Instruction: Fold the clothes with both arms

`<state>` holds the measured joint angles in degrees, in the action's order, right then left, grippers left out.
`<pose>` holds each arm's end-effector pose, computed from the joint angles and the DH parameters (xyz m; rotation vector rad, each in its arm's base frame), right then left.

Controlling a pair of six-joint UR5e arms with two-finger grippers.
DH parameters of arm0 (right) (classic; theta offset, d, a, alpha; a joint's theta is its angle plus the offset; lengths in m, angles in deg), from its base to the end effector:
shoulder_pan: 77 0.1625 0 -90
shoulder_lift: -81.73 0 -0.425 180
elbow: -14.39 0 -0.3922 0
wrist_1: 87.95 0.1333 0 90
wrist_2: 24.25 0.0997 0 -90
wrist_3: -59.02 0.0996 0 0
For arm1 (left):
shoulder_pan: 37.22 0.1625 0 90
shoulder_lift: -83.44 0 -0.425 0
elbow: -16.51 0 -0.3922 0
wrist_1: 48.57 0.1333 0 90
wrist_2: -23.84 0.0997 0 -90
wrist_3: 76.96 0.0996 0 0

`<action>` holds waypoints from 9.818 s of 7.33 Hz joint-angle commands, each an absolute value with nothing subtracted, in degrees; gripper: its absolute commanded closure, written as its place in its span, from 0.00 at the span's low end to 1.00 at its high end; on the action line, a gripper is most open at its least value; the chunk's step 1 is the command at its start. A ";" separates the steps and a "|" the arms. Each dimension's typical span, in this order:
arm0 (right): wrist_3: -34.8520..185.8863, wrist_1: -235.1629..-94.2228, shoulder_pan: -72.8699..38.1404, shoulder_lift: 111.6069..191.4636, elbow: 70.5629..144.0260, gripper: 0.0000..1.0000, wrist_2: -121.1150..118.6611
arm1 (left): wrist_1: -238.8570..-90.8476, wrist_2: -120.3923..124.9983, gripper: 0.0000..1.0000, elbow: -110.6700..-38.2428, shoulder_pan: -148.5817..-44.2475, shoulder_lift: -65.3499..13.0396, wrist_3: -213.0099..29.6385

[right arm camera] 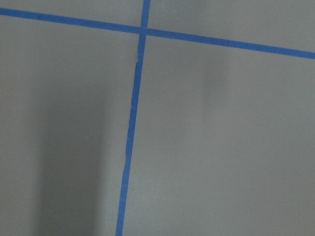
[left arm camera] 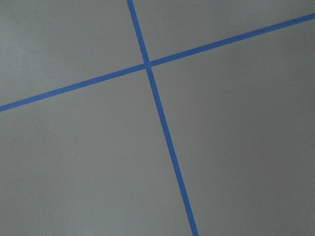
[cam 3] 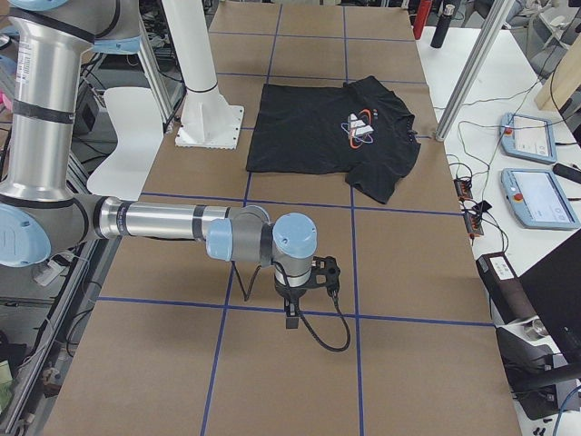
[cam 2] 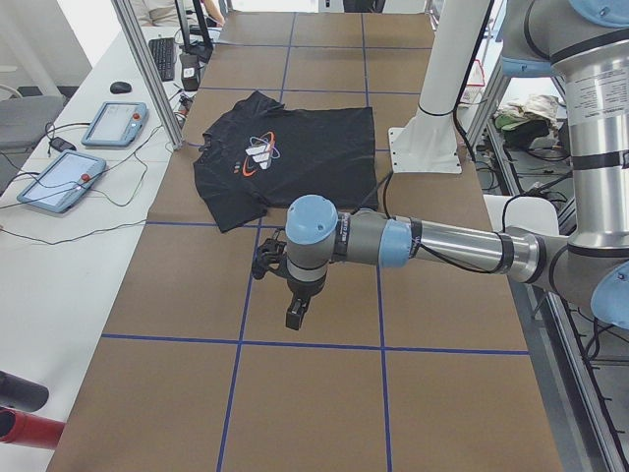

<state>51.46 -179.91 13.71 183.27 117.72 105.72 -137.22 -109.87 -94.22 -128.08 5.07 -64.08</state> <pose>0.0743 -0.4056 0.6433 0.0475 -0.6964 -0.1136 -0.0706 -0.4091 0.5746 0.2194 0.7428 0.2508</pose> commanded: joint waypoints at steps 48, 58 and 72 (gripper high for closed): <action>132.75 -149.29 -34.11 116.28 70.57 1.00 73.92 | -173.99 -110.28 0.00 -84.39 -123.00 -8.76 -80.47; 124.54 -166.53 -31.48 120.97 87.33 0.00 79.71 | -192.93 -100.56 0.00 -72.39 -115.73 -12.95 -108.53; 95.31 -163.09 -15.56 164.17 120.65 0.00 96.34 | -205.11 -68.36 0.30 -43.60 -85.91 -33.81 -134.44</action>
